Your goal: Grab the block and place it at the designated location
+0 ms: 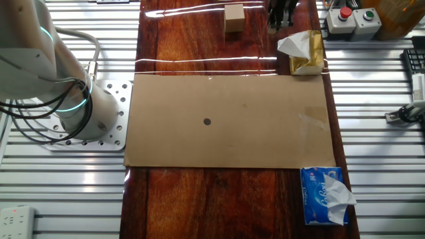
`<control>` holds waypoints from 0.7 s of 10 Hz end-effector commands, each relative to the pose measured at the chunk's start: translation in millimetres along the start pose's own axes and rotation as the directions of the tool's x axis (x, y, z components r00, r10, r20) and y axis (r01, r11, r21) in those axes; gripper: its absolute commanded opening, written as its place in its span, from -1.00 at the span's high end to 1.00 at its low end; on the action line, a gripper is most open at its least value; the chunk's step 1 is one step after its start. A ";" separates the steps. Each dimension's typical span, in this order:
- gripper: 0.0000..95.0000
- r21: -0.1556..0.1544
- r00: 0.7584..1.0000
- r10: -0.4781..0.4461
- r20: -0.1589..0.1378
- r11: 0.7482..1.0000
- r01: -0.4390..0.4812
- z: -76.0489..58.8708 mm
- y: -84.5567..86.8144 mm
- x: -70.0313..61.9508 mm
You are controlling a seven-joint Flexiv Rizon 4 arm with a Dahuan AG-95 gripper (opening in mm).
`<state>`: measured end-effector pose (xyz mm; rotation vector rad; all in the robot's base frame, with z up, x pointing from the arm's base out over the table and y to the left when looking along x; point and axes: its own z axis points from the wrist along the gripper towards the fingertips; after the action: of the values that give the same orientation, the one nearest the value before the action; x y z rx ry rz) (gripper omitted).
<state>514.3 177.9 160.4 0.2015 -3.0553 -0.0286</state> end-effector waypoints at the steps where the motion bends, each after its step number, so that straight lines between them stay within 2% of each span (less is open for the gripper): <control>1: 1.00 -0.015 0.995 -0.096 -0.003 0.995 0.096 0.2 0.5 -0.1; 7: 1.00 -0.025 0.996 -0.088 -0.006 0.996 0.088 -2.5 0.9 0.9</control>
<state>513.7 179.1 163.3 0.3288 -3.0345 -0.0728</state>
